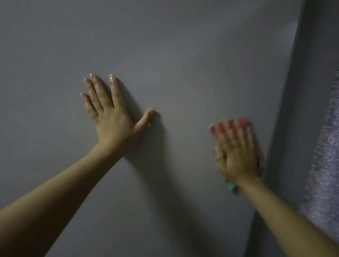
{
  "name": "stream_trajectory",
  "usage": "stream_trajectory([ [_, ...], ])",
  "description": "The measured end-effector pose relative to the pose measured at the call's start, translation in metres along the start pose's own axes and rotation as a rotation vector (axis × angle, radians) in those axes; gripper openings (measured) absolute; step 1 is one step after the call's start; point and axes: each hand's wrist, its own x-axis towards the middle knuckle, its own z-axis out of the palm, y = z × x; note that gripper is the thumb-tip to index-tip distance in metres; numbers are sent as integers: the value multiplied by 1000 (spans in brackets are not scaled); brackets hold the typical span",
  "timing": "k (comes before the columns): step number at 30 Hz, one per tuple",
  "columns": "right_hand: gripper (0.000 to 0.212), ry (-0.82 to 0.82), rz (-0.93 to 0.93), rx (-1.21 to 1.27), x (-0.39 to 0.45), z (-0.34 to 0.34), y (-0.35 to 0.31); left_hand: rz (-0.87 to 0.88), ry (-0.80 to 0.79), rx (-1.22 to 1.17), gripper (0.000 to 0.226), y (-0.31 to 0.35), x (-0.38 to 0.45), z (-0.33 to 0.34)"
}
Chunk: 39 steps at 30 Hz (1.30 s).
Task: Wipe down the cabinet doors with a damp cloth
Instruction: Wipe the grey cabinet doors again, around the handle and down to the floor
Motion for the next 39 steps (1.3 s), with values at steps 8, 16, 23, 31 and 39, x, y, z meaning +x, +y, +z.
stream_trajectory([
  [8,55,133,420,-8,-7,12,-35,4,24,5,114,-2,-1,3],
  [16,55,88,411,-25,-11,3,15,38,30,10,113,-4,-1,2],
  [23,55,2,172,31,-72,12,-64,38,43,7,114,-5,-1,4],
  [31,56,114,641,-24,-26,10,-34,30,47,29,114,-3,-1,3],
  [39,50,-58,35,87,-94,13,-90,35,12,4,109,-5,-2,-2],
])
